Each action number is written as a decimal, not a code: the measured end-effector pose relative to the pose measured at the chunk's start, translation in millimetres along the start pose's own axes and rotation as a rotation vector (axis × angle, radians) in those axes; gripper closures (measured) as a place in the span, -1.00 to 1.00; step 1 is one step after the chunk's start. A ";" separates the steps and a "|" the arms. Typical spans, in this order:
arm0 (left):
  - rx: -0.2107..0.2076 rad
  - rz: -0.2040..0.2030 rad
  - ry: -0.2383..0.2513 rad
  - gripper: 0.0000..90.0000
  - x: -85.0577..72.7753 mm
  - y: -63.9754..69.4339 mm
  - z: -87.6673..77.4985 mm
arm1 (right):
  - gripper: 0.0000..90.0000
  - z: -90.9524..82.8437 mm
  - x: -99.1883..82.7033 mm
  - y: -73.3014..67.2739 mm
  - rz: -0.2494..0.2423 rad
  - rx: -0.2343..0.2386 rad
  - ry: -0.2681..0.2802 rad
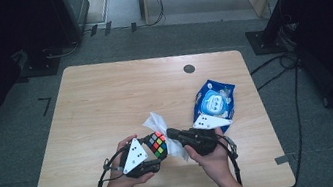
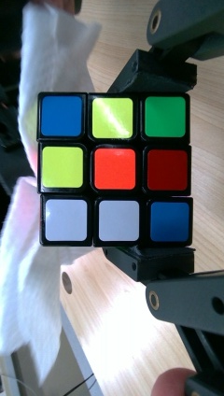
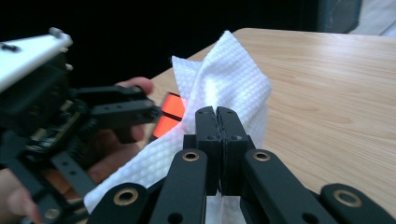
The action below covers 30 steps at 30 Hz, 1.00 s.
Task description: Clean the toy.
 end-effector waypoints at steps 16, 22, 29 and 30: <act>0.017 -0.001 -0.047 -0.25 -12.1 -7.3 3.1 | 1.00 -6.9 7.0 3.4 0.035 0.001 0.023; -0.014 -0.012 -0.007 -0.25 -3.2 1.0 3.0 | 1.00 -1.3 6.3 -14.6 0.016 0.042 0.028; -0.018 -0.013 0.005 -0.25 0.9 0.8 -0.4 | 0.99 1.0 -3.7 1.7 0.049 0.003 0.021; -0.017 -0.014 0.010 -0.25 1.8 0.3 -0.9 | 0.99 0.7 -5.0 3.9 0.047 -0.008 0.014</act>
Point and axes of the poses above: each handheld gripper's, and its own axes: z roughly forward along the jaws, x roughly out of its top, y roughly to its right, the point moved 7 cm from there along z, roughly forward along the jaws, and after that the axes turned 8 degrees about y, right-handed, at the moved point
